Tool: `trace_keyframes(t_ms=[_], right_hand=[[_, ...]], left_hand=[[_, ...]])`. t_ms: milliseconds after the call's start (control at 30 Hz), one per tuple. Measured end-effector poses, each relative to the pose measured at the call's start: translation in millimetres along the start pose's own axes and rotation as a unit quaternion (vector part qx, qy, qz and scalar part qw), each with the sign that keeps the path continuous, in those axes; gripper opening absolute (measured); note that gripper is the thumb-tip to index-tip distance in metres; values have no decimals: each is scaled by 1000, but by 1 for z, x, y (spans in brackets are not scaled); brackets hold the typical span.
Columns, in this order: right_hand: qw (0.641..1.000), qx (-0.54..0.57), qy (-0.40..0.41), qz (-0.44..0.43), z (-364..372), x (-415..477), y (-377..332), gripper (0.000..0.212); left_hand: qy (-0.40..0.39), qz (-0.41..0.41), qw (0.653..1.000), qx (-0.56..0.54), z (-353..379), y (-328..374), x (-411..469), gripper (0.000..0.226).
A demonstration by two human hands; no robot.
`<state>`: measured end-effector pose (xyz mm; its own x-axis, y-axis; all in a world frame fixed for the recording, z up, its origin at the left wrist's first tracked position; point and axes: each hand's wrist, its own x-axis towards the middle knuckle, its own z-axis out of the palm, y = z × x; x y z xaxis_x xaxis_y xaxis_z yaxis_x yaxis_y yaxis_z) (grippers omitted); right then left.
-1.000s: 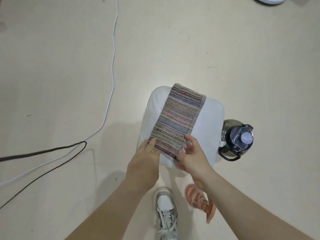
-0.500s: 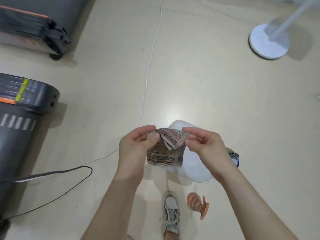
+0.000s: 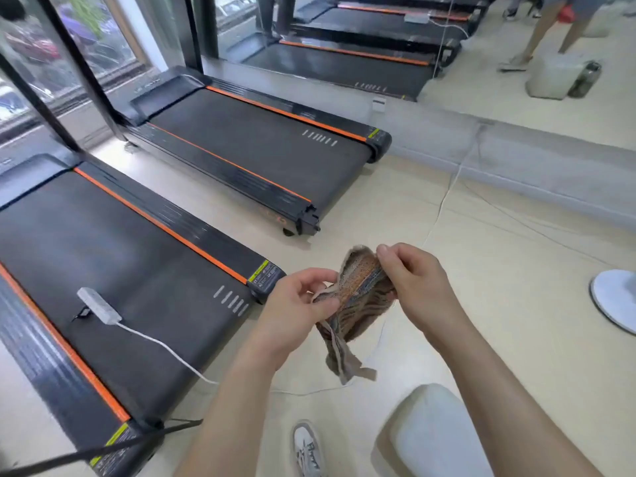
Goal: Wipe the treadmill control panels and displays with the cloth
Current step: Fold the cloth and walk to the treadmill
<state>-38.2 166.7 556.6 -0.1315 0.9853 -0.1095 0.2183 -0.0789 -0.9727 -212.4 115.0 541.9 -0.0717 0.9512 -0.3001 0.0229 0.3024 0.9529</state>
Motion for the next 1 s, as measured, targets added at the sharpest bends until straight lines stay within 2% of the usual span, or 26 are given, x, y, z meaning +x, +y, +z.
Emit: trace_keyframes(t_ms=[100,167,234,334,434,500,534,634,667,734,867,1001], right_hand=[[997,66,-32,37,37,26,-43,42],[986,109,-83,90,65,45,-65,36],[980,77,-144,110,96,67,-82,32],[969,3,-235,75,125,91,-103,17],[930,-41,-364,16,138,111,-127,35],[902,-75,-426,-13,146,126,-147,33],[899,-119,-421,-33,149,137,-155,31],[885,-297,-336,-129,150,180,-180,23],[886,-313,-314,-135,148,194,-188,20],[909,-272,-285,-140,147,219,-202,18],[951,-152,-198,-184,151,283,-223,8],[970,55,-185,-146,151,381,-242,7]], left_hand=[[40,-33,998,-47,-47,23,5,8],[34,-58,995,-75,-75,31,10,15],[30,-62,994,-87,-103,42,20,20],[64,-15,988,-139,-140,68,38,14],[102,30,982,-153,-176,102,53,9],[105,51,983,-141,-196,125,62,12],[103,57,984,-130,-204,135,69,14],[99,80,986,-111,-224,159,92,16],[96,89,985,-111,-230,166,102,18],[97,103,985,-94,-237,180,125,21],[105,147,978,103,-241,206,192,16],[81,70,987,120,-243,226,276,36]])
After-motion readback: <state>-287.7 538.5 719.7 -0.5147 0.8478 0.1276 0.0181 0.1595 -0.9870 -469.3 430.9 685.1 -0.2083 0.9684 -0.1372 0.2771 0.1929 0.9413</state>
